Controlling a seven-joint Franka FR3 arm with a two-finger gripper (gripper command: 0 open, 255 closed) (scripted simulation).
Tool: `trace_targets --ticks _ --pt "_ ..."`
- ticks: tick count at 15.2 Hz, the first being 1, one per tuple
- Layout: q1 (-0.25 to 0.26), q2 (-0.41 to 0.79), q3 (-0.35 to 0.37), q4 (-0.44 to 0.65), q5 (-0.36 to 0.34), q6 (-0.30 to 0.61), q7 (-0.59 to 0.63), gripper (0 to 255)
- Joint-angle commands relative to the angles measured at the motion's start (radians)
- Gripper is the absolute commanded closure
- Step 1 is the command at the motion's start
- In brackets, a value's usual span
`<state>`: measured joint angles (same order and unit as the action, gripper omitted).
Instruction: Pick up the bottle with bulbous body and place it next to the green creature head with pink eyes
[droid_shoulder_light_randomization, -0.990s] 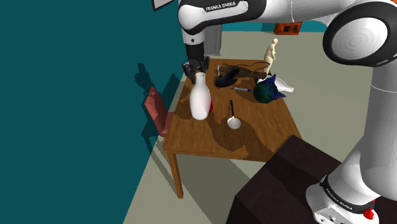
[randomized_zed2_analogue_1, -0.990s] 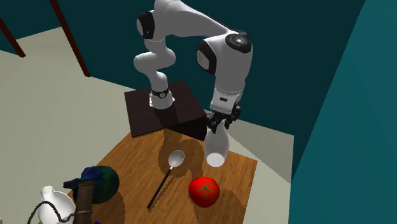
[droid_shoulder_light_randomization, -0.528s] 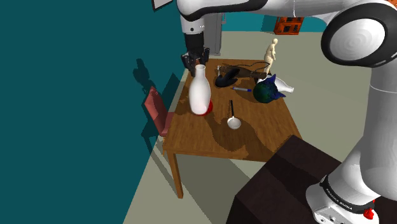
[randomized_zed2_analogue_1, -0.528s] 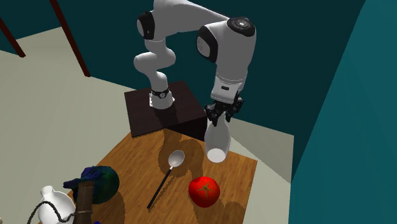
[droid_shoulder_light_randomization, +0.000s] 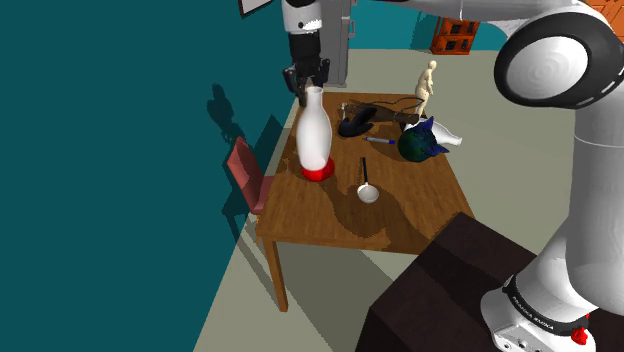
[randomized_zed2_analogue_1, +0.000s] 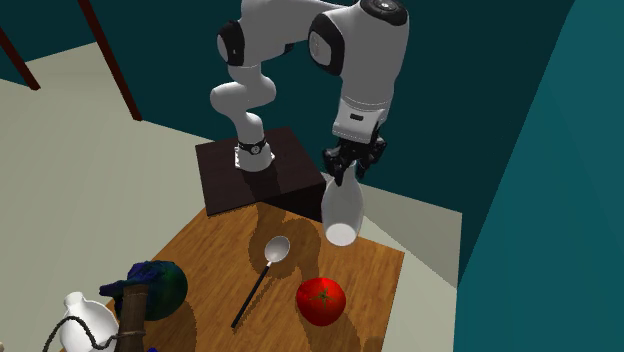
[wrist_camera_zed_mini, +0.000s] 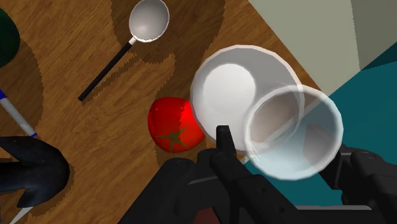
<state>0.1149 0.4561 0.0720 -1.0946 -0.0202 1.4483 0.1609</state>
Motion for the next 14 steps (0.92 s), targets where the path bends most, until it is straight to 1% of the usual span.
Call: trace_targets --ticks 1,5,8,10,12,13,14 --pt "0.002 0.006 0.0 0.037 0.0 -0.031 0.001 255" --pt "0.005 0.044 0.0 0.153 -0.003 -0.11 0.002 255" --pt "0.01 0.088 0.0 0.269 -0.006 -0.181 0.002 255" --pt "0.015 0.134 -0.001 0.376 -0.009 -0.242 0.002 255" --pt "0.022 0.209 -0.003 0.531 -0.013 -0.322 0.001 255" --pt "0.0 0.113 -0.003 0.372 -0.008 -0.259 -0.014 255" --pt "-0.018 0.054 -0.005 0.282 -0.005 -0.228 -0.031 255"
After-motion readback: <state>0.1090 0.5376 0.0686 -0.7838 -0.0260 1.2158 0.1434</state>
